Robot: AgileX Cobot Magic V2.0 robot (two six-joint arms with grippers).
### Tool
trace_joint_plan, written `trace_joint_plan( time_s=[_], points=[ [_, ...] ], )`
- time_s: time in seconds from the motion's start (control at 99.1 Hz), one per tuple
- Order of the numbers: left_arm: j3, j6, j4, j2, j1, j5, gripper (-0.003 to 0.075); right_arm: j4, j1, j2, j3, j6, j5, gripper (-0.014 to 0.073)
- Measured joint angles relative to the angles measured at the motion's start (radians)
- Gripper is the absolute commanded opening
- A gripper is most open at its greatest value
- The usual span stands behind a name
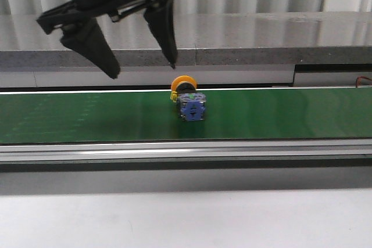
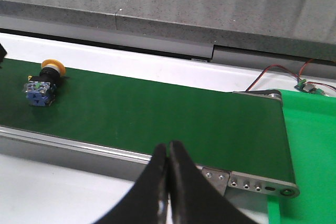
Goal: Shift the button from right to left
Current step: 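Lower the open left gripper over the button and close on it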
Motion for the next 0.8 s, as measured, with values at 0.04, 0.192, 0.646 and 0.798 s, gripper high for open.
trace_joint_plan(
  time_s=[0.04, 0.192, 0.646, 0.798],
  points=[
    [-0.025, -0.008, 0.000, 0.029, -0.015, 0.005, 0.0554, 0.000, 0.000, 0.000, 0.000, 0.000, 0.000, -0.0067],
    [-0.102, -0.026, -0.004, 0.118, -0.043, 0.031, 0.0554, 0.000, 0.000, 0.000, 0.000, 0.000, 0.000, -0.0067],
    [-0.145, -0.122, 0.052, 0.233, -0.048, 0.048, 0.0456, 0.000, 0.000, 0.000, 0.000, 0.000, 0.000, -0.0067],
    [-0.147, -0.136, 0.058, 0.234, -0.048, 0.042, 0.0217, 0.000, 0.000, 0.000, 0.000, 0.000, 0.000, -0.0067]
  ],
)
